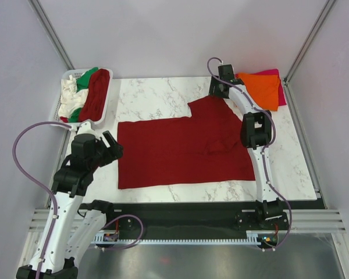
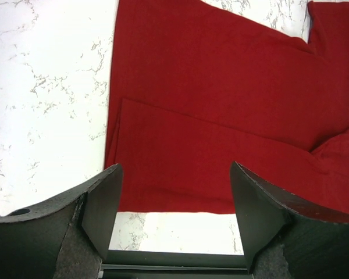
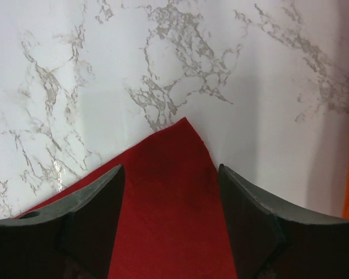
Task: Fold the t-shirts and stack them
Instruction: Fold the tshirt
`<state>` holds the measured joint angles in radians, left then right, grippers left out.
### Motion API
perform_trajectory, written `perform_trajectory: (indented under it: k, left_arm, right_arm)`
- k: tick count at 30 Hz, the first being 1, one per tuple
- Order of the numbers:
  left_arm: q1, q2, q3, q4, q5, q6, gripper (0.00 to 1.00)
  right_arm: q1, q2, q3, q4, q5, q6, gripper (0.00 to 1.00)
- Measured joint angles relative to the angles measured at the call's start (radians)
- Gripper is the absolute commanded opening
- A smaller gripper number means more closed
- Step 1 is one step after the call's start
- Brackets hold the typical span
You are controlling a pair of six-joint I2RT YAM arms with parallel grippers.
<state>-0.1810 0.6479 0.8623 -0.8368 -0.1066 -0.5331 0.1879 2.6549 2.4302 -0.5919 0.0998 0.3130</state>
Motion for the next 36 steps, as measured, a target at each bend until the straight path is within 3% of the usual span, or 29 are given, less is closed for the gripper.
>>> perform_trajectory:
  k: [1,3,4,7,8,14,19,26,31,36]
  left_arm:
    - [0.000,0.002,0.000,0.000,-0.001,0.000,0.81]
    - [0.000,0.006,0.000,0.001,-0.005,0.000,0.81]
    - [0.000,0.010,0.000,0.001,-0.006,0.000,0.81]
    - [0.000,0.028,0.000,0.002,-0.013,0.000,0.80]
    - [0.000,0.039,0.000,0.002,-0.016,0.000,0.80]
    - [0.000,0.224,0.036,0.010,-0.049,0.000,0.83]
    - [0.000,0.623,0.252,0.049,-0.100,0.008,0.74]
    - [0.003,1.114,0.565,0.110,-0.148,0.009,0.74]
    - [0.014,1.312,0.694,0.124,-0.157,0.023,0.72]
    - [0.025,1.394,0.717,0.138,-0.153,0.042,0.71]
  right_arm:
    - [0.001,0.003,0.000,0.007,0.005,-0.004,0.68]
    - [0.004,0.011,0.009,0.019,0.010,-0.012,0.50]
    - [0.005,0.015,0.010,0.027,0.011,-0.016,0.33]
    - [0.007,0.023,0.011,0.042,0.010,-0.022,0.12]
    - [0.007,0.023,0.011,0.047,0.006,-0.021,0.00]
    - [0.010,0.009,-0.010,0.058,0.007,-0.018,0.00]
    - [0.020,-0.124,-0.185,0.056,0.009,-0.018,0.00]
    - [0.042,-0.380,-0.446,0.095,0.037,-0.018,0.00]
    - [0.032,-0.434,-0.480,0.129,0.051,-0.018,0.00]
    - [0.008,-0.434,-0.492,0.122,0.109,-0.011,0.00]
